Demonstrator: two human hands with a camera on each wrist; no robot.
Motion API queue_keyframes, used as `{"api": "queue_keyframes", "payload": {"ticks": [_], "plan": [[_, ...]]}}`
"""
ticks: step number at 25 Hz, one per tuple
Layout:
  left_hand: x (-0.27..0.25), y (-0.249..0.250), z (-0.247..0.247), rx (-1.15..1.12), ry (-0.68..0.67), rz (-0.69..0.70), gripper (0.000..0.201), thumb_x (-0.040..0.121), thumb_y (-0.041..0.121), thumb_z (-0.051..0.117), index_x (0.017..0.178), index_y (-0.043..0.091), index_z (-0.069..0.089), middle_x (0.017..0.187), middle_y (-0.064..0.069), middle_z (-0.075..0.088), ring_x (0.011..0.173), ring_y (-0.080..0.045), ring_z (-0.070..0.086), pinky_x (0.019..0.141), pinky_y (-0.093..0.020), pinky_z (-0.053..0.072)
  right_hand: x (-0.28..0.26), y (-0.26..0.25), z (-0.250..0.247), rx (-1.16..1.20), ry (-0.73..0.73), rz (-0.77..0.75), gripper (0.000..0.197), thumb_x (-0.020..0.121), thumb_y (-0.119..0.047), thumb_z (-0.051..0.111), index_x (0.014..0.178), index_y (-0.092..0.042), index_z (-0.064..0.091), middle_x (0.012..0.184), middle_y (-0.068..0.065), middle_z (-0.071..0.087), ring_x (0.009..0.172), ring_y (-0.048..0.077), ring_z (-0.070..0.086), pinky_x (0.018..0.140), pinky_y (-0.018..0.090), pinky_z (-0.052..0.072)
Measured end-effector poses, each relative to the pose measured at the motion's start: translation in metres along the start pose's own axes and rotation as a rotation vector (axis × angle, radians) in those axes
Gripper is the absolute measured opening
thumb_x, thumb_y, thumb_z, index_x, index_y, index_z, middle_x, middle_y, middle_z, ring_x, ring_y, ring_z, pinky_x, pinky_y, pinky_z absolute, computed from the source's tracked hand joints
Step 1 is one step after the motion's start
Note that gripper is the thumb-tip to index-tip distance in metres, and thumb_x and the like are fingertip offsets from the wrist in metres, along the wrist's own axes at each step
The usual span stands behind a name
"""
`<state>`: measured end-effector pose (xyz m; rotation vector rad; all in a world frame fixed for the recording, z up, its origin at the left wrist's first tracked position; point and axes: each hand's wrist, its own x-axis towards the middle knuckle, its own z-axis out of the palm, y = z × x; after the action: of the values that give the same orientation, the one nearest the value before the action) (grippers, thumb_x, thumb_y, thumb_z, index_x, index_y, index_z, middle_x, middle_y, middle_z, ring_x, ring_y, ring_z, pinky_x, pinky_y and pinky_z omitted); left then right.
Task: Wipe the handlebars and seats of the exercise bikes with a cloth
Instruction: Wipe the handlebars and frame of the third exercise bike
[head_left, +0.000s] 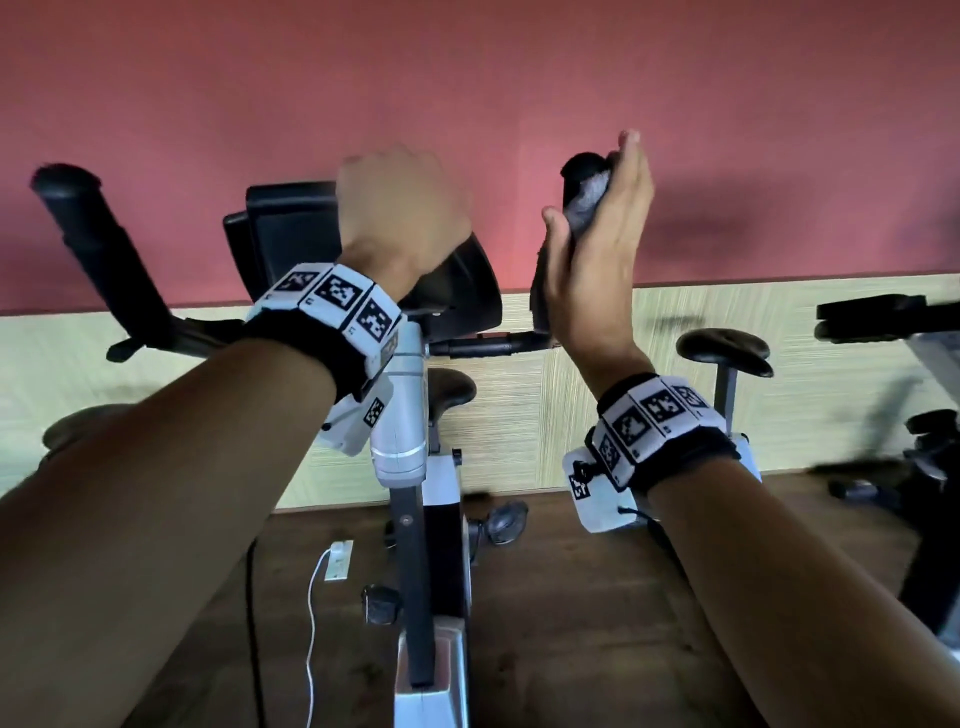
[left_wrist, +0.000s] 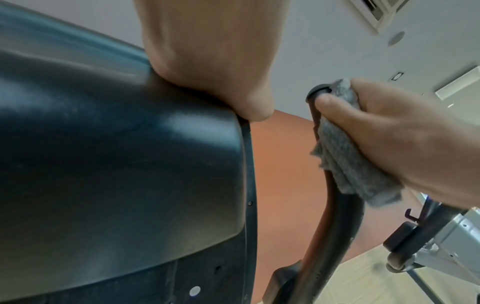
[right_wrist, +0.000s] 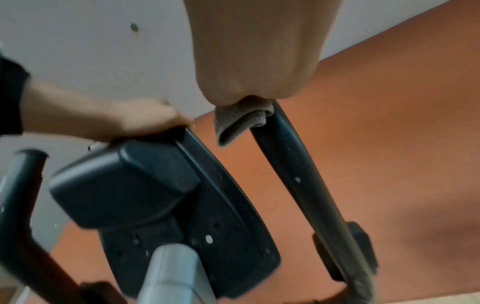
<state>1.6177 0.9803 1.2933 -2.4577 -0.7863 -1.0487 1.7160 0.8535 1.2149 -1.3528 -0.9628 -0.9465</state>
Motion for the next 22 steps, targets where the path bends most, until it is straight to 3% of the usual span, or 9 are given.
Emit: {"api": "queue_keyframes", "payload": {"ticks": [2, 4, 7, 8, 12, 15, 17, 19, 22], "plan": [[-0.002, -0.003, 0.002, -0.027, 0.024, 0.004, 0.048, 0.099, 0.044, 0.039, 0.089, 0.009, 0.069, 0.077, -0.016, 0.063, 0.069, -0.029, 0.048, 0.069, -0.037, 0.036, -0.02, 0.005, 0.001, -0.013, -0.001, 0.041, 0.068, 0.103, -0.008, 0.05, 0.153, 0.017, 0.012, 0.155, 0.032, 0.024, 0.147, 0.022, 0.019, 0.125, 0.026, 0.012], [-0.002, -0.004, 0.003, -0.05, 0.051, 0.015, 0.049, 0.098, 0.044, 0.039, 0.094, 0.009, 0.073, 0.089, -0.017, 0.07, 0.07, -0.029, 0.048, 0.071, -0.036, 0.036, -0.029, 0.002, 0.001, -0.008, -0.013, 0.056, 0.067, 0.104, -0.009, 0.047, 0.152, 0.018, 0.009, 0.154, 0.034, 0.021, 0.147, 0.023, 0.017, 0.124, 0.024, 0.01], [-0.003, -0.004, 0.003, -0.071, 0.058, 0.021, 0.048, 0.097, 0.043, 0.038, 0.095, 0.011, 0.073, 0.092, -0.016, 0.072, 0.071, -0.029, 0.047, 0.071, -0.036, 0.035, -0.003, -0.011, 0.006, 0.002, 0.037, 0.027, 0.066, 0.105, -0.009, 0.044, 0.153, 0.018, 0.009, 0.154, 0.035, 0.023, 0.149, 0.037, 0.022, 0.127, 0.032, 0.015], [-0.003, -0.005, 0.003, -0.075, 0.055, 0.026, 0.048, 0.097, 0.043, 0.038, 0.095, 0.011, 0.073, 0.092, -0.016, 0.072, 0.071, -0.029, 0.047, 0.072, -0.036, 0.035, 0.005, -0.012, 0.008, -0.002, 0.066, 0.009, 0.066, 0.104, -0.009, 0.045, 0.153, 0.018, 0.01, 0.153, 0.034, 0.024, 0.149, 0.038, 0.024, 0.126, 0.034, 0.016], [-0.004, -0.005, 0.003, -0.076, 0.057, 0.024, 0.047, 0.097, 0.043, 0.038, 0.096, 0.012, 0.073, 0.094, -0.016, 0.072, 0.072, -0.029, 0.048, 0.072, -0.036, 0.034, -0.008, -0.005, 0.008, -0.049, 0.065, 0.003, 0.067, 0.103, -0.01, 0.046, 0.153, 0.018, 0.01, 0.155, 0.032, 0.023, 0.147, 0.023, 0.017, 0.124, 0.023, 0.009], [-0.003, -0.003, 0.005, -0.084, 0.081, 0.009, 0.046, 0.096, 0.042, 0.04, 0.094, 0.013, 0.074, 0.092, -0.015, 0.073, 0.073, -0.031, 0.055, 0.071, -0.036, 0.034, -0.013, -0.002, 0.007, -0.049, 0.035, 0.021, 0.067, 0.105, -0.011, 0.045, 0.154, 0.016, 0.009, 0.155, 0.032, 0.022, 0.15, 0.031, 0.019, 0.125, 0.026, 0.011], [-0.001, -0.002, 0.006, -0.087, 0.089, 0.005, 0.045, 0.097, 0.043, 0.04, 0.09, 0.013, 0.073, 0.088, -0.014, 0.072, 0.07, -0.029, 0.051, 0.071, -0.036, 0.035, 0.0, -0.004, 0.01, -0.024, 0.06, 0.008, 0.067, 0.105, -0.012, 0.045, 0.154, 0.015, 0.009, 0.155, 0.032, 0.023, 0.15, 0.037, 0.021, 0.126, 0.03, 0.013], [0.001, -0.002, 0.007, -0.083, 0.096, 0.007, 0.045, 0.097, 0.042, 0.04, 0.088, 0.012, 0.072, 0.088, -0.013, 0.071, 0.069, -0.028, 0.049, 0.071, -0.035, 0.034, 0.004, -0.004, 0.013, -0.021, 0.102, -0.011, 0.066, 0.105, -0.011, 0.045, 0.155, 0.015, 0.01, 0.155, 0.031, 0.024, 0.151, 0.034, 0.022, 0.126, 0.03, 0.014], [0.002, -0.001, 0.006, -0.085, 0.104, 0.008, 0.044, 0.098, 0.042, 0.04, 0.087, 0.012, 0.071, 0.088, -0.014, 0.072, 0.068, -0.028, 0.048, 0.071, -0.035, 0.033, -0.011, 0.003, 0.011, -0.041, 0.089, -0.003, 0.066, 0.105, -0.011, 0.047, 0.155, 0.014, 0.011, 0.157, 0.028, 0.023, 0.148, 0.019, 0.017, 0.124, 0.026, 0.012]]}}
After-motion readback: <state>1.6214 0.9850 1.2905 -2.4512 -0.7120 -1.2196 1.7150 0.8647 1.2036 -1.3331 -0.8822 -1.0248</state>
